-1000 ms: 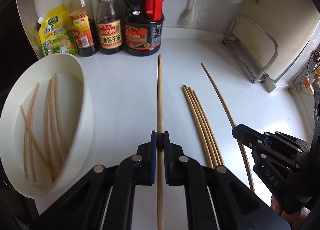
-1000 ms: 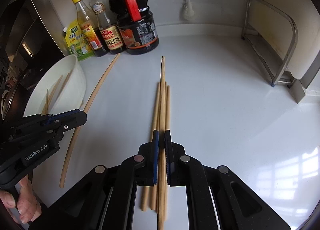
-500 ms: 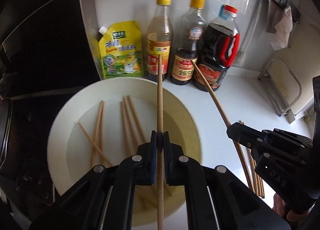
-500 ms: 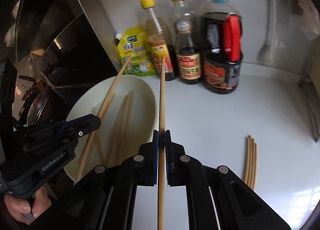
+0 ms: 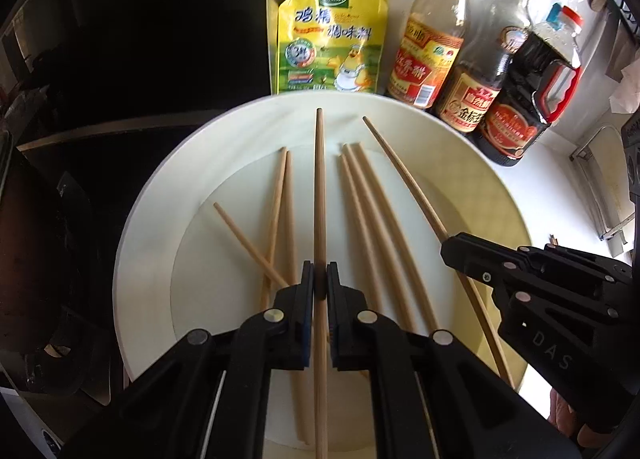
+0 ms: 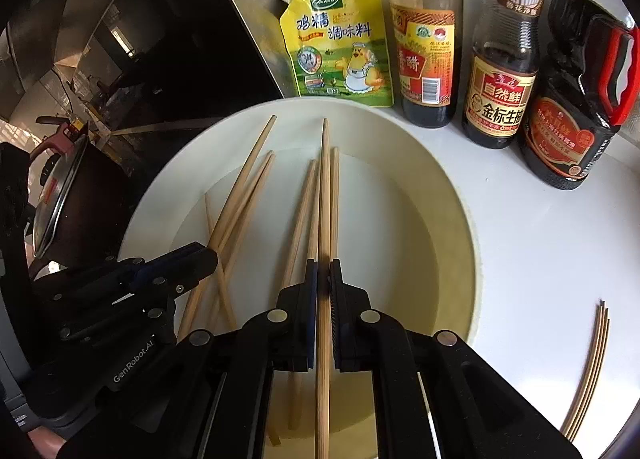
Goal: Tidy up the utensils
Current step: 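Carry both chopsticks over the white basin and lower them in, then open both tools to release the chopsticks into the basin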
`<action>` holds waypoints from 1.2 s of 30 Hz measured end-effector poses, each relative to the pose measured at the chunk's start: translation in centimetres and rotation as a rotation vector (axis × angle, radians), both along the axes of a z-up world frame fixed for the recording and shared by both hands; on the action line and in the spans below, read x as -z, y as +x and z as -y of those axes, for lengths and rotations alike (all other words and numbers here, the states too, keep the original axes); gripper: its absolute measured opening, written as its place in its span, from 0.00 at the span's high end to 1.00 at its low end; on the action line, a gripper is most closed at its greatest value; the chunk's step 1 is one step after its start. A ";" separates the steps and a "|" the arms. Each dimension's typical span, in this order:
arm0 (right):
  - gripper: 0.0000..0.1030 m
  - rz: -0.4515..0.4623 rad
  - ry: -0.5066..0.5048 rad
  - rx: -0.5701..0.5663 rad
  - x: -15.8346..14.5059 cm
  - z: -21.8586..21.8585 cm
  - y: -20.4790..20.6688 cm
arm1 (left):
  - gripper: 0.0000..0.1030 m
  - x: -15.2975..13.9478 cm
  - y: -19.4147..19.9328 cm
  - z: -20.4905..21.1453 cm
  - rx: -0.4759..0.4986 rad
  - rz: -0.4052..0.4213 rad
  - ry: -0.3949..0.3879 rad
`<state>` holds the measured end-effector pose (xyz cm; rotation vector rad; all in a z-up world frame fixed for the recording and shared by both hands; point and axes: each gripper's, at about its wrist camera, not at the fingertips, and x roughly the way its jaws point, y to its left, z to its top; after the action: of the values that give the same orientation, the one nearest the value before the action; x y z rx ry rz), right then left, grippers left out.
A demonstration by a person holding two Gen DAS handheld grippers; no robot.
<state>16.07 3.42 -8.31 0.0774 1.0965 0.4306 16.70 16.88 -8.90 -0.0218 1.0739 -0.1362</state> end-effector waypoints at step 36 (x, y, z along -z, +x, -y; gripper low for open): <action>0.91 0.074 0.046 0.090 -3.5 5.2 -6.3 | 0.61 -3.6 -4.1 0.0 -0.008 0.080 -0.021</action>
<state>9.74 -1.75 -4.79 0.1499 1.0067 0.3755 12.58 16.84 -5.35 -0.0397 0.9924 -0.1402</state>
